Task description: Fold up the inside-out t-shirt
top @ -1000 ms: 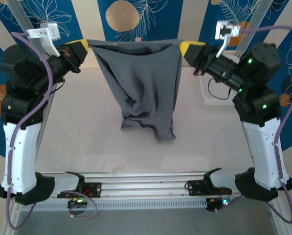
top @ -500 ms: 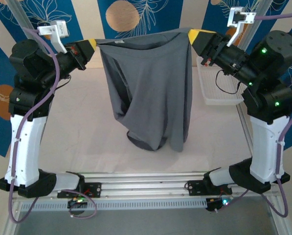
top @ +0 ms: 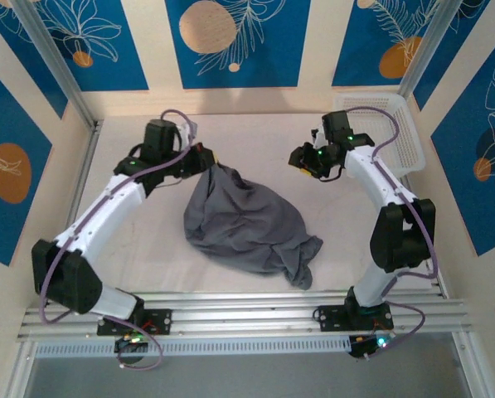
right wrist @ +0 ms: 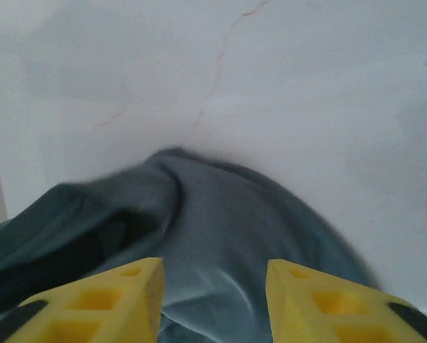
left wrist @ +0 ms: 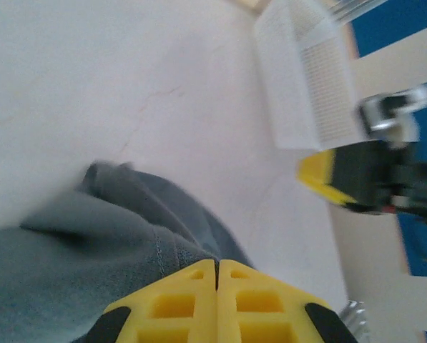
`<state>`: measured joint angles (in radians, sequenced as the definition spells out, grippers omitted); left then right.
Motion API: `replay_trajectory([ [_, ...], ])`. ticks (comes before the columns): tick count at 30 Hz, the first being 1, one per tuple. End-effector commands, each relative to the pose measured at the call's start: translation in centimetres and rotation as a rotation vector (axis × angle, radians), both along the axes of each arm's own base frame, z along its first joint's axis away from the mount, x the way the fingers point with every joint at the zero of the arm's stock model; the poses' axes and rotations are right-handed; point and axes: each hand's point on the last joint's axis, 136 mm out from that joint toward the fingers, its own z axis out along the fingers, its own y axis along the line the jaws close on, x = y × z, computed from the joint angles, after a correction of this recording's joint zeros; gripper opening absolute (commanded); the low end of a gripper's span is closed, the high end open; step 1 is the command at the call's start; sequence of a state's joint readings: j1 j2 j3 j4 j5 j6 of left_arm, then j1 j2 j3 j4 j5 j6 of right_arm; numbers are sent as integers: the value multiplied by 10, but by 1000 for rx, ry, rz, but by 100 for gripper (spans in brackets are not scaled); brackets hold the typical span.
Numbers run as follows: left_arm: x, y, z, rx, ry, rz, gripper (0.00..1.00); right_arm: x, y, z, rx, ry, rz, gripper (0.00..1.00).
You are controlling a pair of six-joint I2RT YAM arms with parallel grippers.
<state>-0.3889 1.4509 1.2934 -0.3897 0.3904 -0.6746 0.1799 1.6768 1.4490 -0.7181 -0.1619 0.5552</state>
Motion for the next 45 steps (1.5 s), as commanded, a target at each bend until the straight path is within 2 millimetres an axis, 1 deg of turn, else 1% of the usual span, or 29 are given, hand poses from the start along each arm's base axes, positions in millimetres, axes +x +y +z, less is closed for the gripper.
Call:
replay_trajectory([
  [1, 18, 20, 6, 106, -76, 113, 0, -15, 12, 70, 13, -198, 55, 49],
  [2, 21, 24, 2, 139, -72, 127, 0, -24, 24, 78, 27, -236, 84, 49],
  [3, 22, 26, 2, 156, -70, 131, 0, -36, 43, 85, 40, -283, 125, 49],
  [4, 22, 26, 5, 156, -72, 134, 0, -50, 66, 86, 46, -332, 171, 50],
  [5, 23, 26, 7, 150, -75, 136, 0, -61, 86, 85, 52, -371, 206, 51],
  [7, 24, 26, 15, 136, -83, 145, 0, -86, 128, 75, 81, -426, 252, 63],
  [9, 23, 28, 20, 135, -83, 156, 0, -94, 151, 60, 87, -436, 227, 72],
  [11, 22, 30, 23, 138, -84, 164, 0, -97, 170, 44, 72, -427, 215, 75],
  [13, 21, 31, 28, 129, -85, 176, 0, -98, 192, 23, -12, -456, 253, 77],
  [15, 20, 30, 32, 109, -83, 177, 0, -90, 202, -1, -182, -493, 254, 90],
  [17, 18, 27, 36, 87, -78, 170, 0, -80, 216, -15, -258, -497, 282, 93],
  [19, 17, 27, 40, 76, -79, 172, 0, -72, 232, -27, -257, -459, 295, 94],
  [20, 16, 28, 41, 79, -81, 176, 0, -68, 234, -33, -266, -443, 277, 93],
  [21, 16, 30, 41, 88, -86, 182, 0, -63, 235, -39, -277, -429, 255, 89],
  [22, 15, 32, 41, 102, -89, 188, 0, -60, 235, -43, -281, -417, 239, 80],
  [23, 15, 35, 41, 114, -90, 195, 0, -58, 235, -47, -282, -403, 237, 63],
  [26, 15, 45, 37, 143, -85, 210, 0, -61, 232, -51, -269, -353, 271, 1],
  [28, 18, 53, 33, 159, -88, 216, 0, -74, 233, -41, -197, -345, 352, 0],
  [29, 21, 58, 30, 174, -89, 223, 0, -84, 237, -30, -115, -362, 416, 0],
  [31, 30, 68, 15, 223, -83, 232, 0, -111, 243, 3, 124, -403, 558, 0],
  [32, 34, 72, 6, 240, -69, 225, 2, -124, 242, 20, 240, -414, 618, 0],
  [33, 38, 72, -5, 251, -56, 194, 6, -135, 236, 38, 349, -414, 659, 0],
  [35, 40, 73, -21, 264, -24, 149, 18, -144, 220, 61, 484, -412, 694, 0],
  [37, 36, 69, -25, 255, -29, 100, 37, -143, 203, 72, 533, -409, 692, 0],
  [39, 25, 66, -19, 239, -64, 65, 56, -139, 193, 77, 546, -415, 691, 0],
  [40, 17, 64, -17, 228, -84, 40, 63, -135, 189, 79, 547, -415, 685, 0],
  [41, 7, 64, -16, 220, -93, 20, 67, -133, 186, 79, 547, -409, 680, 0],
  [42, -8, 62, -17, 208, -101, -13, 73, -131, 185, 79, 553, -403, 684, 0],
  [45, -52, 49, -29, 112, -124, -138, 77, -131, 184, 80, 570, -394, 707, 0],
])
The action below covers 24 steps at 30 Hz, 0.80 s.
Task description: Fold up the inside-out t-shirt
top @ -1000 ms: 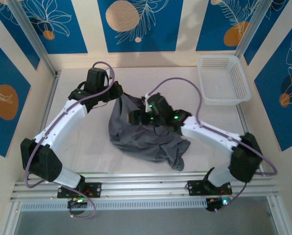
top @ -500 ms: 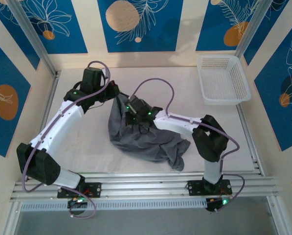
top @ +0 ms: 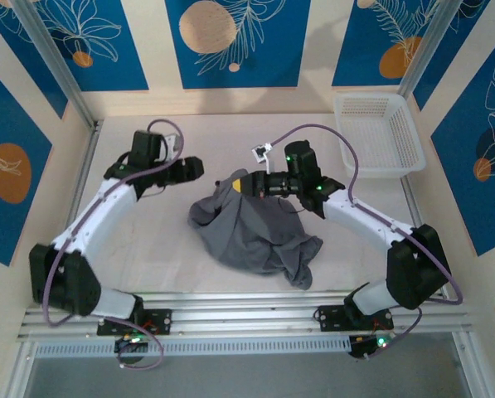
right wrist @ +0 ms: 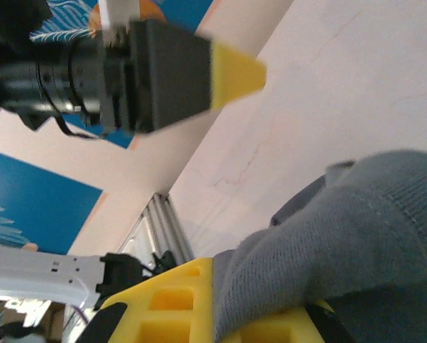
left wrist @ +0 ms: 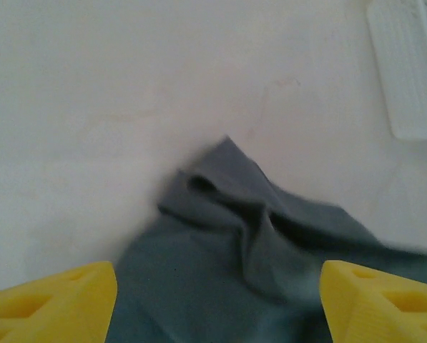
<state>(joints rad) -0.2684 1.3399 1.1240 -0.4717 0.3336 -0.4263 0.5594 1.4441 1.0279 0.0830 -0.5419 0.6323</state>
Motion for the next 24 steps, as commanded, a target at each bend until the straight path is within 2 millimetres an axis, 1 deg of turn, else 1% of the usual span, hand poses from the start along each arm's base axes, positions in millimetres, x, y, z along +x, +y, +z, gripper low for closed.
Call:
replay_trajectory([
  [1, -48, -24, 12, -136, -89, -205, 79, -15, 5, 8, 48, 20, 117, 0],
  [2, -59, -28, 2, -144, -86, -229, 82, -15, 6, 7, 49, 26, 122, 0],
  [4, -72, -25, -22, -90, -58, -227, 83, -15, 7, 6, 50, 39, 131, 0],
  [5, -76, -24, -33, -69, -38, -226, 84, -15, 8, 5, 50, 45, 135, 0],
  [7, -82, -28, -51, -47, -18, -253, 85, -17, 9, 6, 53, 54, 148, 0],
  [8, -81, -28, -60, -23, -13, -245, 86, -18, 10, 7, 55, 55, 154, 0],
  [10, -72, -31, -71, 14, -21, -229, 90, -21, 12, 10, 60, 48, 172, 0],
  [13, -46, -33, -81, 108, -61, -179, 98, -22, 13, 12, 52, 51, 178, 0],
  [16, -19, -37, -76, 135, -117, -126, 98, -25, 13, 17, 54, 53, 182, 0],
  [18, -2, -31, -76, 171, -120, -59, 97, -26, 11, 18, 51, 53, 178, 0],
  [20, 11, -24, -75, 231, -111, -13, 83, -26, 7, 19, 45, 53, 163, 0],
  [21, 15, -20, -74, 257, -97, 1, 69, -24, 2, 19, 40, 55, 142, 0],
  [22, 16, -20, -70, 263, -89, -3, 51, -21, -3, 17, 31, 62, 117, 0],
  [23, 15, -21, -66, 252, -84, -11, 36, -17, -9, 14, 21, 72, 92, 0],
  [24, 12, -23, -59, 222, -77, -32, 19, -11, -20, 9, 4, 90, 51, 0],
])
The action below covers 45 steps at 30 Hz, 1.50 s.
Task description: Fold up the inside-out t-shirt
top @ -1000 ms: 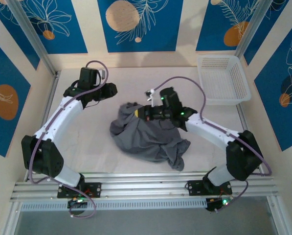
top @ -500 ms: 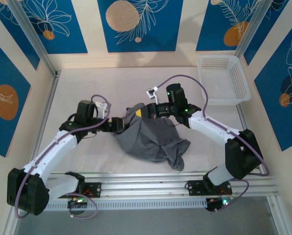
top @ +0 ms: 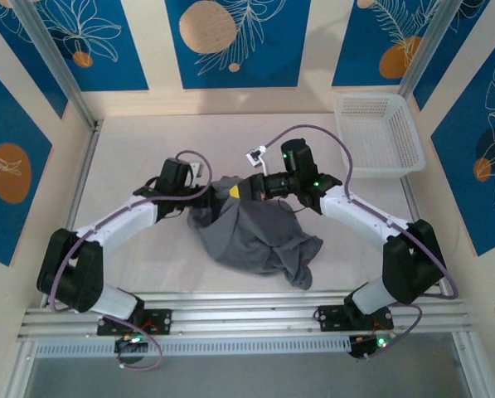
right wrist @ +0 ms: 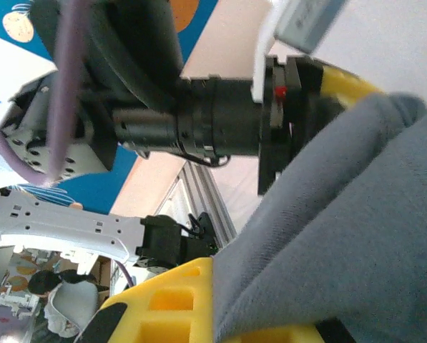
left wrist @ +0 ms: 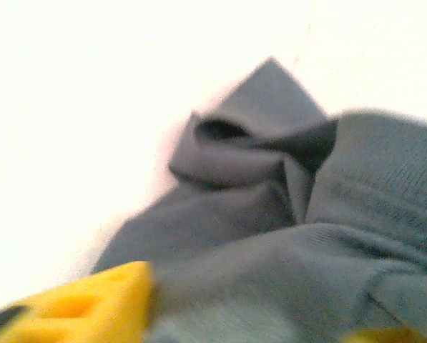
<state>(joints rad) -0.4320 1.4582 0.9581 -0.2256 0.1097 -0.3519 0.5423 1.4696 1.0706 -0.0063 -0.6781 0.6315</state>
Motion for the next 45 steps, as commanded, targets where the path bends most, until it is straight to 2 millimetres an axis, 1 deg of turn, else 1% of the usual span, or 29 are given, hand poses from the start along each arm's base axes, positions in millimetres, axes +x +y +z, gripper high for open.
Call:
replay_trajectory([
  [1, 1, 3, 29, -35, -9, -10, 4, 9, -31, 3, -33, 11, -90, 0],
  [2, -7, -4, 42, -113, 17, -55, 0, 16, -44, -8, -69, 31, -141, 0],
  [3, -16, -12, 55, -192, 41, -101, 0, 23, -58, -19, -105, 42, -189, 0],
  [4, -28, -22, 71, -292, 70, -158, 0, 31, -74, -37, -165, 54, -242, 0],
  [7, -62, -51, 122, -574, 132, -321, 0, 51, -122, -106, -388, 103, -392, 0],
  [8, -70, -55, 135, -630, 146, -348, 0, 55, -134, -125, -452, 127, -410, 0],
  [9, -75, -55, 141, -652, 154, -354, 0, 57, -140, -134, -486, 152, -412, 2],
  [10, -79, -54, 144, -656, 160, -345, 0, 55, -140, -135, -502, 174, -394, 4],
  [12, -84, -49, 145, -646, 168, -323, 0, 52, -132, -118, -495, 137, -376, 11],
  [13, -86, -48, 145, -647, 178, -312, 0, 51, -128, -101, -479, 87, -379, 18],
  [15, -87, -47, 144, -657, 200, -292, 0, 48, -126, -67, -476, -22, -432, 45],
  [16, -87, -47, 143, -664, 209, -281, 0, 46, -128, -49, -477, -90, -476, 56],
  [17, -86, -47, 143, -669, 215, -272, 0, 43, -126, -30, -459, -167, -504, 61],
  [19, -83, -46, 143, -674, 221, -246, 0, 29, -112, -4, -420, -328, -510, 64],
  [22, -78, -46, 149, -685, 214, -219, 0, -4, -64, 22, -316, -625, -406, 58],
  [24, -75, -47, 156, -702, 208, -213, 0, -17, -37, 26, -265, -753, -362, 56],
  [25, -75, -48, 160, -709, 205, -208, 0, -16, -28, 26, -265, -793, -362, 56],
  [29, -75, -47, 170, -711, 201, -190, 0, 5, -5, 15, -341, -879, -388, 65],
  [32, -77, -48, 176, -726, 199, -189, 0, 20, 16, 4, -367, -941, -372, 67],
  [34, -77, -47, 179, -727, 192, -186, 0, 24, 30, 0, -362, -939, -333, 65],
  [35, -78, -47, 178, -725, 191, -185, 0, 26, 37, -3, -359, -928, -314, 61],
  [36, -77, -46, 177, -719, 189, -178, 0, 26, 42, -4, -361, -916, -299, 52],
  [38, -74, -38, 166, -656, 183, -133, 0, 20, 47, 4, -333, -866, -262, 9],
  [39, -70, -28, 154, -579, 176, -84, 0, 13, 47, 9, -302, -840, -239, 0],
  [40, -64, -10, 136, -452, 163, -15, 1, 0, 47, 18, -238, -800, -184, 0],
  [42, -49, 26, 102, -224, 129, 103, 10, -35, 43, 35, -72, -689, -9, 0],
  [43, -42, 38, 89, -152, 119, 132, 12, -52, 38, 46, 15, -612, 78, 0],
  [44, -36, 40, 81, -144, 116, 133, 15, -61, 31, 54, 73, -547, 128, 0],
  [45, -30, 38, 78, -168, 106, 120, 23, -68, 24, 62, 120, -490, 166, 0],
])
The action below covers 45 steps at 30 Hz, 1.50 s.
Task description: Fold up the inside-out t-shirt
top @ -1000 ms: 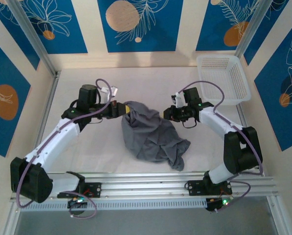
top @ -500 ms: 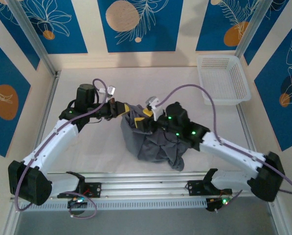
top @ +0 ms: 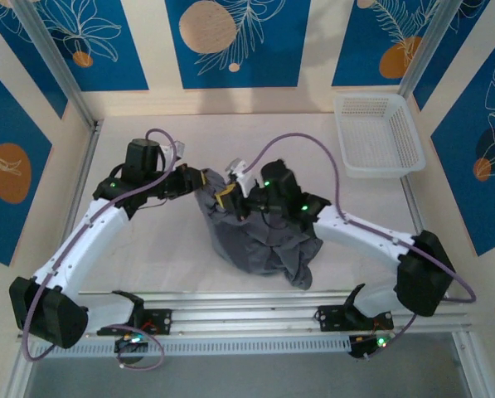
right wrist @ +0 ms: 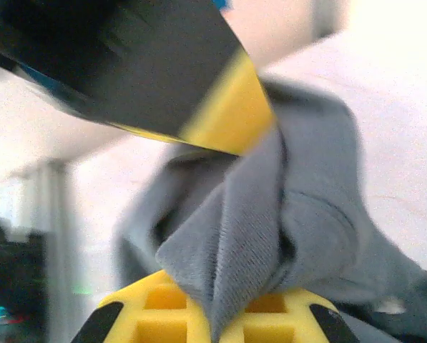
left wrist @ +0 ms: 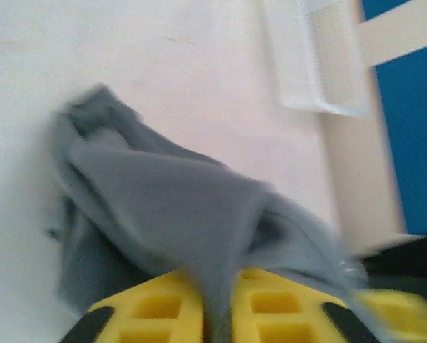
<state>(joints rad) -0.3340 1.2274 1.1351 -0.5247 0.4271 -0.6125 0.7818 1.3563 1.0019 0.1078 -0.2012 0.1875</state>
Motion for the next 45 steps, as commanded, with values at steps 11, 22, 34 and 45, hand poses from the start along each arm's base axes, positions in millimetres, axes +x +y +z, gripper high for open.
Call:
replay_trajectory([
  [11, 7, 41, -18, 165, -163, 92, 64, -19, -42, 49, 205, 311, 170, 0],
  [22, -58, -58, 36, -77, -283, -164, 69, 14, -42, 47, 212, 411, 31, 3],
  [34, -23, 20, -120, 389, -73, 144, 4, 9, -73, 94, 322, 447, 5, 1],
  [45, -37, 7, -49, 87, -265, -36, 65, 13, -89, 72, 331, 487, -1, 3],
])
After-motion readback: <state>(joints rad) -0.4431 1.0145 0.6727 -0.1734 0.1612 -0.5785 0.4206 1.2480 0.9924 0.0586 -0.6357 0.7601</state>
